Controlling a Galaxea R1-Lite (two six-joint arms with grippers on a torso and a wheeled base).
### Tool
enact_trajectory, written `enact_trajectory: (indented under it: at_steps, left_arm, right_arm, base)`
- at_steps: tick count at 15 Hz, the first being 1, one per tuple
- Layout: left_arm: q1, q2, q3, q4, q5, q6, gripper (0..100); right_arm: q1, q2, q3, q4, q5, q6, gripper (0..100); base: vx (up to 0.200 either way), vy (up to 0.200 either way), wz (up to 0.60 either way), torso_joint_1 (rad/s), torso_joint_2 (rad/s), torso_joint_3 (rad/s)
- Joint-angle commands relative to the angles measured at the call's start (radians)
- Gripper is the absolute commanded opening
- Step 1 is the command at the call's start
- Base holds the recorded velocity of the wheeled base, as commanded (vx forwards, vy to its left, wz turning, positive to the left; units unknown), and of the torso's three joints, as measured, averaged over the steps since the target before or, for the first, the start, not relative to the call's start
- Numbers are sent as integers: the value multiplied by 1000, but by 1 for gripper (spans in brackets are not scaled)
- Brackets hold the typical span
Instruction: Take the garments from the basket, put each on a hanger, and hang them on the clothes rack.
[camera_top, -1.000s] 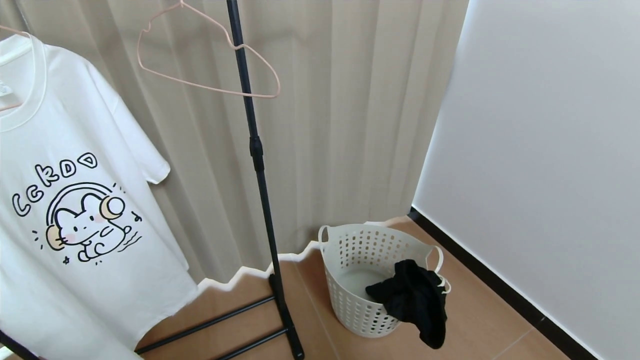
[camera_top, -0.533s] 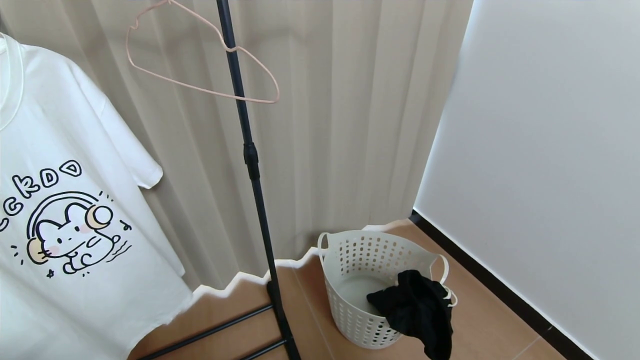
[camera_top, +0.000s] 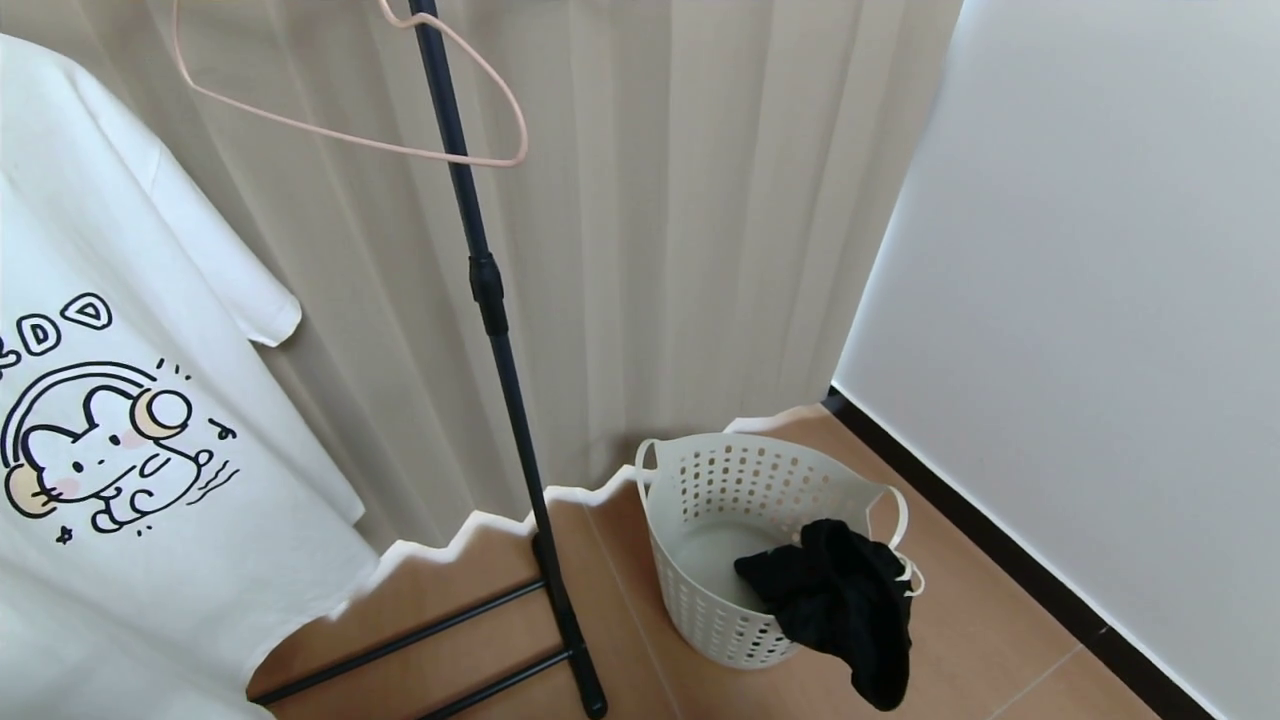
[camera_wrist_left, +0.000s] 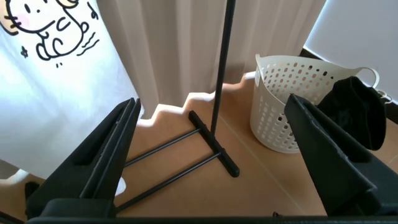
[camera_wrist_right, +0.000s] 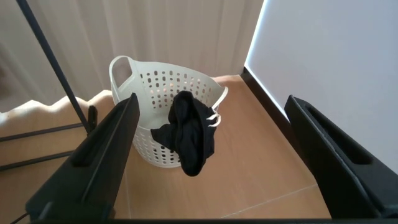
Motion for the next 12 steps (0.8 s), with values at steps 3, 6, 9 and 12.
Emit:
enact_trajectory:
  at_steps: [3, 6, 9, 12]
  left_arm:
    - [1, 1, -2, 0, 2, -8, 100]
    - [1, 1, -2, 0, 2, -11, 100]
    - [1, 1, -2, 0, 2, -11, 100]
    - [1, 1, -2, 0, 2, -11, 100]
  right_arm:
    - [0, 0, 0, 0, 0, 1, 100]
    - [0, 0, 0, 0, 0, 1, 100]
    - [-1, 0, 0, 0, 0, 1, 100]
    - [0, 0, 0, 0, 0, 1, 100]
  base:
    - [0, 0, 0, 6, 5, -198]
    - [0, 0, 0, 2, 2, -198]
    - [0, 0, 0, 4, 2, -204]
    - [0, 0, 0, 1, 2, -199]
